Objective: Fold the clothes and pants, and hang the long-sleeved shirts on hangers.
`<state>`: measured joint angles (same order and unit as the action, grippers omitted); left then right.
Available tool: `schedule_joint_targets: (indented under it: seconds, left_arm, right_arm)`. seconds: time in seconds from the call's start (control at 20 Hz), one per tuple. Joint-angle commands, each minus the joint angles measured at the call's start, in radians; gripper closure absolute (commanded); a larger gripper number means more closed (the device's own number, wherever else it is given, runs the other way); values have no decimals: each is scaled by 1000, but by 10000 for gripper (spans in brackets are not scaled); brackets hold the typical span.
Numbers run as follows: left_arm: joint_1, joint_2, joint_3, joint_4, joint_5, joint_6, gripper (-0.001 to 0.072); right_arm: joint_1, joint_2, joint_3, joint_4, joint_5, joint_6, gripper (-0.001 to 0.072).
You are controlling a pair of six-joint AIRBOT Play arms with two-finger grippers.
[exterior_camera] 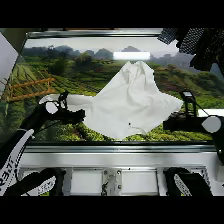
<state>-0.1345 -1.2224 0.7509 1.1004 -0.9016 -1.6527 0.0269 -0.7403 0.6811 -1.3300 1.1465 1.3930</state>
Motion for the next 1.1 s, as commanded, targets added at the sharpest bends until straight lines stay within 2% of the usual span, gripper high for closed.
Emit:
schedule_joint_targets:
  seconds: [0.0, 0.05, 0.15, 0.2, 0.25, 0.3, 0.45, 0.6, 0.9, 1.05]
  left_arm:
    - [69, 78, -6, 5, 12, 22, 171]
    - [83, 98, 7, 4, 10, 21, 115]
    - [90, 145, 32, 4, 2, 21, 116]
    - [77, 171, 36, 4, 5, 21, 115]
    - [58, 194, 35, 5, 8, 21, 116]
    - [31, 213, 34, 5, 7, 21, 116]
    - [-59, 247, 34, 6, 6, 16, 116]
    - [-129, 261, 34, 7, 19, -14, 115]
    - [-194, 259, 34, 7, 23, -24, 116]
    - [-194, 259, 34, 7, 23, -24, 116]
  right_arm:
    - [259, -24, 0, -297, -4, 140, 694]
    - [341, -37, 0, -364, -5, 188, 694]
    - [497, -82, 0, -444, -17, 258, 693]
    - [551, -112, 0, -435, -40, 258, 634]
    - [596, -151, 0, -420, -75, 258, 336]
    - [627, -194, 0, -421, -109, 258, 96]
    - [644, -323, 0, -441, -152, 266, 206]
    - [644, -443, 0, -451, -165, 272, 206]
    - [644, -511, 2, -575, -203, 561, 206]
    - [644, -502, 2, -583, -203, 618, 206]
